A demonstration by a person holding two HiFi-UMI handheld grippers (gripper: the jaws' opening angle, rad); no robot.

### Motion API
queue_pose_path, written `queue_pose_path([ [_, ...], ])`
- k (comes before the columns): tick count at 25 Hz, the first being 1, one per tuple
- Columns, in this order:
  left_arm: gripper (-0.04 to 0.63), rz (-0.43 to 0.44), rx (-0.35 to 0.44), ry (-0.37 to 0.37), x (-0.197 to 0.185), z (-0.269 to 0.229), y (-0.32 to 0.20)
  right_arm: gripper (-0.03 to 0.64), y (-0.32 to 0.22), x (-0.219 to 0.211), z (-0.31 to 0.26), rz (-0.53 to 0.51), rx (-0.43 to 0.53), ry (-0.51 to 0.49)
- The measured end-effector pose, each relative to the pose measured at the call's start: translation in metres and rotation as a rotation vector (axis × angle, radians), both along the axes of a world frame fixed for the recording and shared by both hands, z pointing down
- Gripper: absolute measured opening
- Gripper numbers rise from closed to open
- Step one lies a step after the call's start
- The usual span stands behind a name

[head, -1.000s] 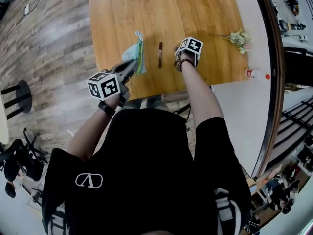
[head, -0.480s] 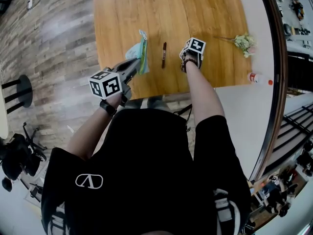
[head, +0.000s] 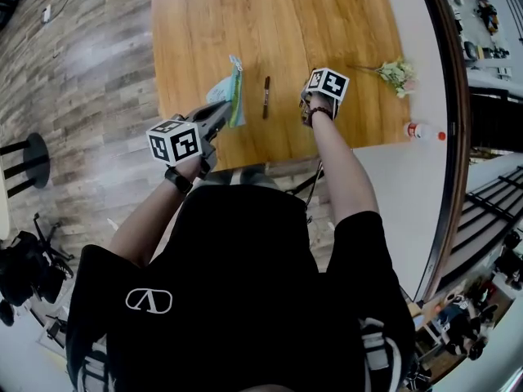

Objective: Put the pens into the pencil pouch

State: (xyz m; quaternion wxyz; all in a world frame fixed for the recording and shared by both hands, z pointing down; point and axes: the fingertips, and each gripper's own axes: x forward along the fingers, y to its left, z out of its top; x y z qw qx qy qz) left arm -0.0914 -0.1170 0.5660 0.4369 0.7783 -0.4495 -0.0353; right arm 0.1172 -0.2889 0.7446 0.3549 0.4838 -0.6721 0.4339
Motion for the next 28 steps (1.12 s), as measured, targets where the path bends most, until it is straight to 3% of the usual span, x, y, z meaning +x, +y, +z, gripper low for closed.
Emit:
queue_pose_path([
  [5, 0.017, 0.011, 0.025, 0.011, 0.008, -0.012, -0.004, 0.046, -0.014, -0.007, -0.103, -0.054, 0.279, -0.081],
  [11, 0.017, 0.032, 0.057, 0.028, 0.017, -0.028, -0.009, 0.046, 0.008, -0.016, -0.230, -0.111, 0.662, -0.132],
  [19, 0.017, 0.046, 0.102, 0.056, 0.023, -0.053, -0.019, 0.046, 0.064, -0.021, -0.348, -0.175, 1.143, -0.085],
  [21, 0.017, 0.043, 0.111, 0.065, 0.024, -0.058, -0.020, 0.046, 0.077, -0.024, -0.355, -0.185, 1.194, -0.088],
  [28, 0.017, 0.036, 0.126, 0.074, 0.024, -0.069, -0.014, 0.046, 0.096, -0.035, -0.357, -0.163, 1.184, -0.187],
])
